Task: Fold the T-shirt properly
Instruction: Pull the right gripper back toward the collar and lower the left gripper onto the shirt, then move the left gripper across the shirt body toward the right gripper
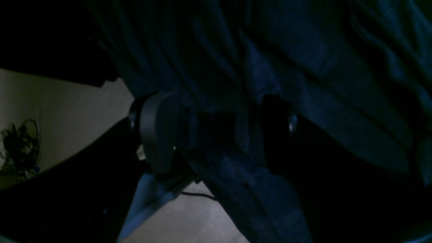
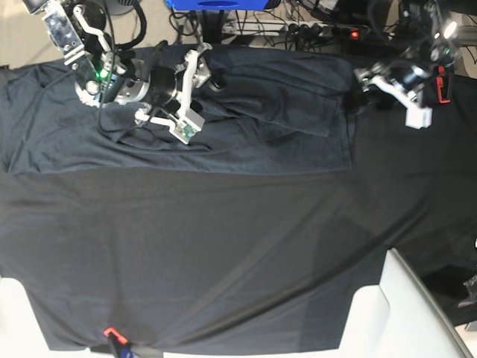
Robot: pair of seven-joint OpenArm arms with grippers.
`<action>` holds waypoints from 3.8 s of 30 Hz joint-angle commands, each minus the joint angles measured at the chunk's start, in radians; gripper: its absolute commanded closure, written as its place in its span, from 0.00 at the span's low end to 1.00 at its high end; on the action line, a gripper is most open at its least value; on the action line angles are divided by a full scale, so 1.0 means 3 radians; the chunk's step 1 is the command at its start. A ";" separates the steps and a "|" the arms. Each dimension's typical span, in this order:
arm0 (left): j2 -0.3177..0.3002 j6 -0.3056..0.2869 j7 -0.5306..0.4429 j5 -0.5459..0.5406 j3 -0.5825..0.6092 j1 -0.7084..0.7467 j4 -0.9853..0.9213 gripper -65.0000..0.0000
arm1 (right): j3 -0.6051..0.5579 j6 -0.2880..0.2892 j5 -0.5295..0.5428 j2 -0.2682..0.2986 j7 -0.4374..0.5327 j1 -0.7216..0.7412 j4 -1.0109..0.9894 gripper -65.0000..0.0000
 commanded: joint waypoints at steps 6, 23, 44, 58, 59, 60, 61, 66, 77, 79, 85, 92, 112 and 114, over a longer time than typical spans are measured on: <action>0.0070 -0.0026 0.0059 0.0028 0.0039 0.0022 0.0015 0.02 | 0.0010 0.0022 0.0050 -0.0011 0.0060 0.0014 -0.0015 0.42; 0.0111 -0.0026 -0.0284 0.0028 0.0320 -0.0121 -0.0635 0.16 | 0.0010 0.0022 0.0055 -0.0016 0.0071 0.0014 -0.0153 0.42; -0.0437 -0.0026 -0.0289 0.0033 0.0060 -0.0275 -0.0496 1.00 | 0.0588 0.0028 0.0065 -0.0159 0.0444 -0.0329 0.0174 0.44; -0.0570 -0.0026 -0.0284 0.0621 0.0060 0.0467 0.0977 1.00 | 0.0869 0.0028 0.0065 -0.0154 0.0444 -0.0339 0.0164 0.44; -0.0452 -0.0026 -0.0279 0.0785 0.0065 0.0497 0.1140 1.00 | 0.0900 0.0028 0.0065 -0.0154 0.0444 -0.0339 0.0164 0.44; -0.0350 -0.0026 -0.0273 0.0918 0.0121 0.0503 0.1263 1.00 | 0.0926 0.0028 0.0065 -0.0154 0.0444 -0.0339 0.0164 0.44; -0.0252 -0.0026 -0.0273 0.1117 0.0213 0.0513 0.1396 1.00 | 0.0956 0.0028 0.0065 -0.0149 0.0444 -0.0344 0.0164 0.44; 0.0116 -0.0024 -0.0273 0.1859 0.0811 0.0579 0.1749 1.00 | 0.1099 0.0028 0.0065 -0.0149 0.0444 -0.0344 0.0164 0.44; 0.0494 0.0687 -0.0023 0.2033 0.1916 0.0278 0.1734 1.00 | 0.1284 0.0033 0.0065 -0.0149 0.0444 -0.0390 0.0153 0.44; 0.0586 0.0723 0.0069 0.2033 0.2065 0.0155 0.1734 1.00 | 0.1294 0.0033 0.0065 -0.0149 0.0444 -0.0395 0.0153 0.44; 0.0822 0.0851 0.0248 0.2038 0.2484 -0.0244 0.1416 1.00 | 0.1294 0.0033 0.0065 -0.0149 0.0444 -0.0431 0.0153 0.44; 0.1011 0.0851 0.0223 0.2038 0.2627 -0.0561 0.0808 1.00 | 0.1294 0.0033 0.0065 -0.0144 0.0444 -0.0436 0.0153 0.44; 0.1062 0.0851 0.0131 0.2033 0.2632 -0.0740 0.0619 0.62 | 0.1278 0.0033 0.0065 -0.0144 0.0444 -0.0436 0.0159 0.44; 0.1062 0.0851 0.0131 0.2028 0.2627 -0.0740 0.0654 0.45 | 0.1278 0.0033 0.0065 -0.0144 0.0444 -0.0436 0.0159 0.44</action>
